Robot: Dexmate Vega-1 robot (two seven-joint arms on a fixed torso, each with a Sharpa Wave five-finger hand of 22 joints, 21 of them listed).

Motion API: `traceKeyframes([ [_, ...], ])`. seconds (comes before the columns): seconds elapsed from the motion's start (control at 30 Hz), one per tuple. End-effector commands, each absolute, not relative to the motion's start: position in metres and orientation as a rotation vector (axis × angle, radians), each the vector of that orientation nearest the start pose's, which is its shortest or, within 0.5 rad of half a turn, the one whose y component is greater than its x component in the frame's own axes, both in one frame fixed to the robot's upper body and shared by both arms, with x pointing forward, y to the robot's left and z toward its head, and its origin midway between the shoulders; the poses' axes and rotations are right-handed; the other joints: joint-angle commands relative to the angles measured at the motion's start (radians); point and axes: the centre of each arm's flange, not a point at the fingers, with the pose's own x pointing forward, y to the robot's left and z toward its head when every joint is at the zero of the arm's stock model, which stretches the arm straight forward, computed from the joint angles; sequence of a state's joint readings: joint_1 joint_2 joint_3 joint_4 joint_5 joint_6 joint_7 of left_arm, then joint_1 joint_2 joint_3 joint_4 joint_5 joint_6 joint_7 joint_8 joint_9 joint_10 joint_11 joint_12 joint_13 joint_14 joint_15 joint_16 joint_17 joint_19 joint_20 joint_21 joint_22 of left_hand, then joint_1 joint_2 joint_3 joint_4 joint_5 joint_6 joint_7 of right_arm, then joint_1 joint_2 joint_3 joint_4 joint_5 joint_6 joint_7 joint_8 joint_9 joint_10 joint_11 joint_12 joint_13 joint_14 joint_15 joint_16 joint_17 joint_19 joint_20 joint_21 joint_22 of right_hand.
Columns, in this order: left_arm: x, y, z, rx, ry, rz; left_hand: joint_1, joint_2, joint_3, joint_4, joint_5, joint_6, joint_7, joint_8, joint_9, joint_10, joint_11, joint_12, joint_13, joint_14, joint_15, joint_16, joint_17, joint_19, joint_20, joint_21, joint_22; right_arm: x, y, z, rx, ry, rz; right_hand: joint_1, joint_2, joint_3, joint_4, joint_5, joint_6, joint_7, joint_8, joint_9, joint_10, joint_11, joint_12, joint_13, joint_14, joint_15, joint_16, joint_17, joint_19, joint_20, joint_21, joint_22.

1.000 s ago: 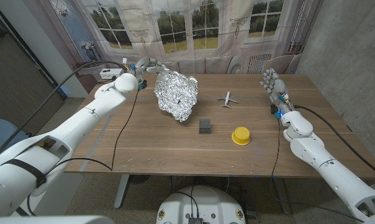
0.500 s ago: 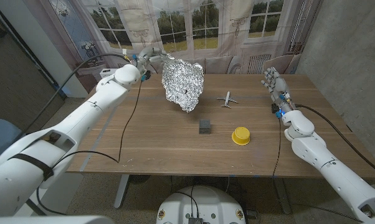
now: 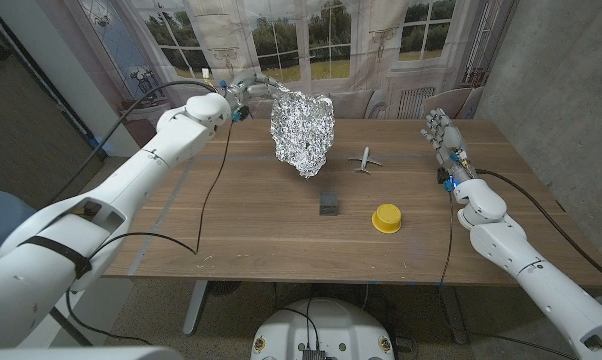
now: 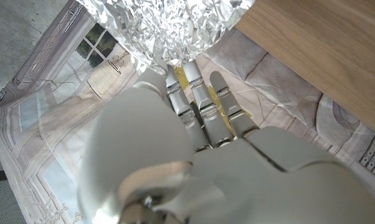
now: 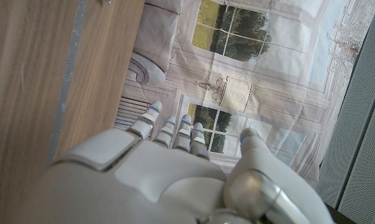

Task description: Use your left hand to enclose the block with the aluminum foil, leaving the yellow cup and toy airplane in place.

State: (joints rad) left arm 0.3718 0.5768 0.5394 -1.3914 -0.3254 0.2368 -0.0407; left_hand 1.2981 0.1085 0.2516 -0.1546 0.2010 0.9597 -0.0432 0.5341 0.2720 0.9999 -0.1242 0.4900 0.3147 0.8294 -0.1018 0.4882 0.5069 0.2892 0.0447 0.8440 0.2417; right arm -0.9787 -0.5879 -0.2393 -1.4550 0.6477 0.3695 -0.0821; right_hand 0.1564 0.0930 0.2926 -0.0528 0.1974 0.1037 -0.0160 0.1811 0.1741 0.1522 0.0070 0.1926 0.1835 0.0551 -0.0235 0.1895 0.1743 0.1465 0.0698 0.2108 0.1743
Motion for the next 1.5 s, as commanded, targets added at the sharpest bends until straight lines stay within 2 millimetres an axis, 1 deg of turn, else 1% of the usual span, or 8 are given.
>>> traceKeyframes([
  [0.03,0.669,0.216,0.191,0.477,-0.398,-0.296,0.047,0.029,0.001,-0.008,-0.01,0.03,0.037,-0.007,0.018,0.051,-0.026,-0.009,0.16,0.018,-0.117,0.004,0.003,0.009,0.005,0.014,0.003,0.597,-0.349,-0.017,0.068,-0.747,0.054,-0.005,-0.002,-0.002,-0.005,0.004,0.003,0.0,0.006,0.004,0.003,0.004,0.0,0.003,0.01,-0.001,0.0,0.004,0.005,-0.007,-0.003,0.006],
  [0.23,0.67,0.199,0.199,0.55,-0.326,-0.331,0.055,0.023,-0.001,-0.012,-0.019,0.041,0.047,-0.012,0.01,0.06,-0.014,-0.014,0.147,0.031,-0.112,0.004,-0.001,0.013,0.008,0.027,0.003,0.592,-0.353,-0.019,0.07,-0.762,0.049,-0.005,-0.002,-0.001,-0.005,0.004,0.004,0.0,0.006,0.004,0.002,0.003,0.0,0.003,0.01,-0.001,0.0,0.004,0.005,-0.008,-0.003,0.006],
  [0.47,0.668,0.18,0.206,0.638,-0.262,-0.375,0.061,0.019,-0.002,-0.013,-0.021,0.05,0.056,-0.02,0.001,0.066,-0.01,-0.021,0.13,0.041,-0.107,0.003,-0.004,0.014,0.012,0.041,0.002,0.588,-0.357,-0.023,0.082,-0.772,0.045,-0.006,-0.002,-0.001,-0.005,0.004,0.003,0.0,0.006,0.004,0.003,0.004,0.0,0.003,0.01,-0.002,0.0,0.004,0.005,-0.008,-0.003,0.006],
  [0.87,0.668,0.139,0.211,0.784,-0.176,-0.442,0.065,0.012,-0.006,-0.012,-0.02,0.058,0.062,-0.035,-0.012,0.077,-0.004,-0.025,0.115,0.052,-0.106,0.001,-0.006,0.016,0.01,0.06,0.0,0.585,-0.364,-0.032,0.105,-0.787,0.047,-0.006,-0.002,-0.001,-0.006,0.004,0.003,0.0,0.006,0.004,0.003,0.002,0.0,0.003,0.01,-0.002,-0.001,0.004,0.007,-0.009,-0.003,0.006],
  [0.93,0.669,0.134,0.212,0.802,-0.163,-0.45,0.066,0.012,-0.006,-0.011,-0.019,0.059,0.061,-0.037,-0.013,0.074,-0.004,-0.026,0.115,0.051,-0.105,0.0,-0.004,0.017,0.009,0.063,0.0,0.584,-0.365,-0.033,0.11,-0.788,0.047,-0.006,-0.002,-0.001,-0.007,0.004,0.004,0.0,0.006,0.004,0.003,0.001,0.0,0.003,0.01,-0.001,-0.001,0.004,0.007,-0.01,-0.003,0.006],
  [1.03,0.67,0.127,0.213,0.834,-0.143,-0.457,0.067,0.011,-0.007,-0.011,-0.018,0.048,0.05,-0.048,-0.017,0.076,-0.005,-0.028,0.111,0.056,-0.105,-0.001,-0.007,0.015,0.009,0.069,-0.001,0.583,-0.368,-0.035,0.116,-0.789,0.044,-0.007,-0.002,-0.001,-0.007,0.004,0.004,0.0,0.006,0.004,0.003,0.003,0.0,0.003,0.011,-0.001,-0.001,0.004,0.007,-0.01,-0.004,0.006],
  [1.27,0.67,0.111,0.214,0.923,-0.1,-0.473,0.067,0.011,-0.008,-0.01,-0.018,0.045,0.049,-0.055,-0.021,0.076,-0.002,-0.026,0.112,0.051,-0.104,-0.002,-0.002,0.011,0.01,0.075,-0.002,0.581,-0.374,-0.036,0.122,-0.799,0.038,-0.007,-0.002,0.0,-0.007,0.004,0.004,0.0,0.006,0.004,0.004,0.004,0.0,0.003,0.011,-0.001,-0.001,0.004,0.008,-0.01,-0.004,0.006],
  [1.5,0.676,0.097,0.207,0.987,-0.055,-0.495,0.068,0.011,-0.01,-0.009,-0.017,0.047,0.046,-0.062,-0.025,0.079,-0.001,-0.029,0.104,0.053,-0.105,-0.004,-0.002,0.009,0.009,0.082,-0.004,0.575,-0.378,-0.03,0.099,-0.823,0.031,-0.008,-0.002,0.0,-0.008,0.004,0.006,-0.002,0.006,0.004,0.003,0.007,0.0,0.003,0.011,-0.001,-0.001,0.004,0.007,-0.01,-0.004,0.006],
])
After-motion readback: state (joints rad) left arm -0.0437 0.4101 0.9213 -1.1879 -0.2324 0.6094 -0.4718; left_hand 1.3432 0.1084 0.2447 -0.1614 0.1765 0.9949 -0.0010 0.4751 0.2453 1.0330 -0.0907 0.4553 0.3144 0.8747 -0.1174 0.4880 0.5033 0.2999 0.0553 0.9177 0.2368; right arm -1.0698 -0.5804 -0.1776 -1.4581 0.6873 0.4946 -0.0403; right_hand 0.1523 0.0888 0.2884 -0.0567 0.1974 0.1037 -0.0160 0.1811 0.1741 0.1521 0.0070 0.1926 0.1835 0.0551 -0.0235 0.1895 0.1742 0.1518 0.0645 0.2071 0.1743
